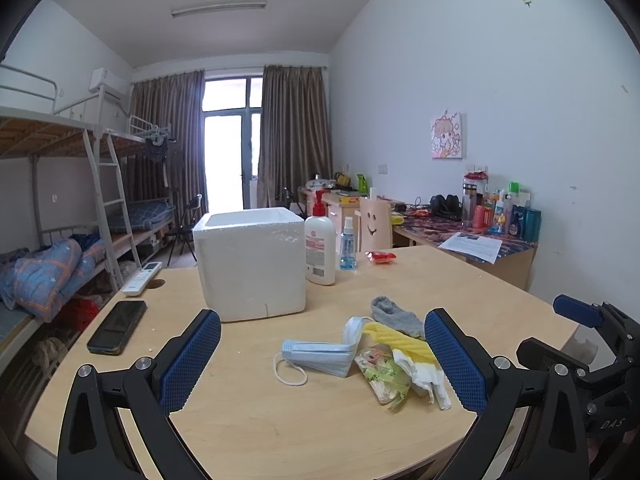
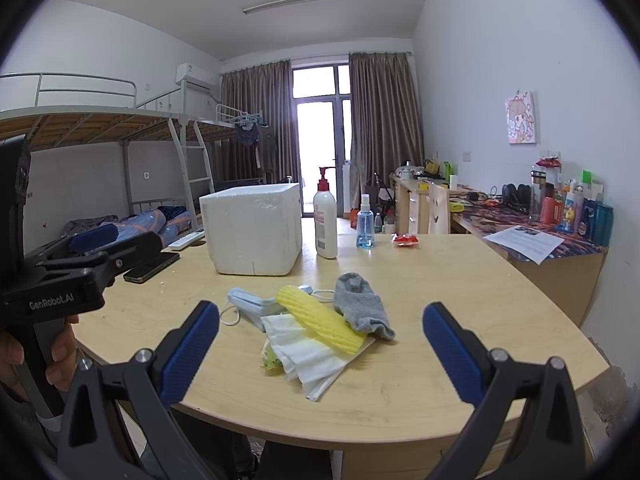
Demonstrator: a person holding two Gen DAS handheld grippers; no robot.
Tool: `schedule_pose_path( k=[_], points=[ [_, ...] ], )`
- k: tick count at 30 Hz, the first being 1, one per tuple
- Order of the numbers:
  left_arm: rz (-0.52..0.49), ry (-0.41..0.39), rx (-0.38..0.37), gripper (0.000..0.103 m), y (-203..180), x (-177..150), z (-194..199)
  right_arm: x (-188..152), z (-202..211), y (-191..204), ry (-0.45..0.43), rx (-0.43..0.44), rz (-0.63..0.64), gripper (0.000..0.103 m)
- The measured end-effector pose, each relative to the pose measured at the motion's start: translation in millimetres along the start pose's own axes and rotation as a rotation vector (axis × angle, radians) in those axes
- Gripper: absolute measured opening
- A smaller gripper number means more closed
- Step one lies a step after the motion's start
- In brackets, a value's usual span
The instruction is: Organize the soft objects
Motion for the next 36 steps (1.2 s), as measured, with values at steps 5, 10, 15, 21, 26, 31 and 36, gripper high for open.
schedule_pose_path(
  k=[5, 10, 15, 21, 26, 31, 36],
  points=[
    [0.005, 0.000, -0.001, 0.102, 1.0, 0.1, 0.6, 0.3, 0.0, -0.3, -0.001, 0.002, -0.001, 0.103],
    [0.008, 0.007, 0.002, 0.102, 2.6, -0.7, -1.4, -0.2, -2.8, 0.0, 0.004, 0.005, 0.002, 0.103],
    [0.000, 0.009, 0.007, 0.102, 2.9, 1.4, -2.2, 1.2, -1.6, 1.5, -0.001, 0.008, 0.004, 0.103],
    [-0.001, 0.011, 0.008, 0.102, 4.0, 1.8, -3.7, 3.5, -3.7, 1.4, 0.002, 0.005, -0.001, 0.103],
    [-0.004, 0.023, 0.006, 0.102, 5.4, 1.2, -9.0, 4.1, -6.9, -2.0, 0.004, -0.001, -0.014, 0.103],
    [0.001, 0.015, 0.010, 0.102, 8.0, 2.6, -13.5, 3.8, -12.2, -5.9, 0.016, -0.003, -0.024, 0.103],
    [-0.002, 0.043, -0.006, 0.102, 12.7, -3.4, -25.6, 1.9, -19.6, -10.7, 0.032, 0.000, -0.033, 0.103]
  ],
)
Point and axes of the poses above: each gripper's, at about its wrist camera, not at the fingertips, and z roughly against the way its jaws point, y to its left, x to its top, the point moved 3 cm from there along -z, roughly the way its jaws point, and after that the axes turned 11 degrees about -y, right-handed, at the moved point
